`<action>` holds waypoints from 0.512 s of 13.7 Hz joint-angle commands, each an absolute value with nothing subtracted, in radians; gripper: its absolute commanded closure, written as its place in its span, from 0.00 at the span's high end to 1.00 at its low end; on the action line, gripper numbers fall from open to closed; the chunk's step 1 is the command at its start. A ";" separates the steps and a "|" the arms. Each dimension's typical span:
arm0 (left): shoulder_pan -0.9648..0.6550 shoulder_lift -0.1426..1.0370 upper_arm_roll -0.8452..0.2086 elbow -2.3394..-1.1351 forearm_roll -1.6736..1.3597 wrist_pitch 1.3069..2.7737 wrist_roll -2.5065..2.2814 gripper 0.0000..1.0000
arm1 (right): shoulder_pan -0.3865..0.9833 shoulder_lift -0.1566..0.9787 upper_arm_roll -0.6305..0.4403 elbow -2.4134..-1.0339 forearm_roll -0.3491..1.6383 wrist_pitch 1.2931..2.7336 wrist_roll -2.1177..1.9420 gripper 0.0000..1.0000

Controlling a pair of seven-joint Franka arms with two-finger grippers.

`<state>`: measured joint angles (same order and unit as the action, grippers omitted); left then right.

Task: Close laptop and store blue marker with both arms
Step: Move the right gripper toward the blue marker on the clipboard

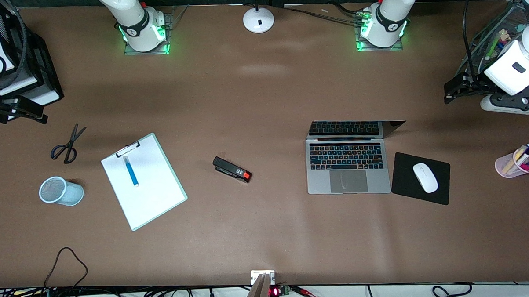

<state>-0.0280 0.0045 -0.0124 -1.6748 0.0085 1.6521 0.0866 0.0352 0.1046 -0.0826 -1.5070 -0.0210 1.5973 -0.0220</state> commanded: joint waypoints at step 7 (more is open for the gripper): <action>-0.029 -0.002 -0.011 -1.666 0.032 1.635 0.103 1.00 | 0.037 0.121 -0.078 -1.502 -0.018 1.575 -0.028 1.00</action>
<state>-0.0280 0.0045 -0.0124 -1.6748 0.0085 1.6521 0.0866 0.0355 0.1088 -0.0820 -1.5068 -0.0209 1.5862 -0.0220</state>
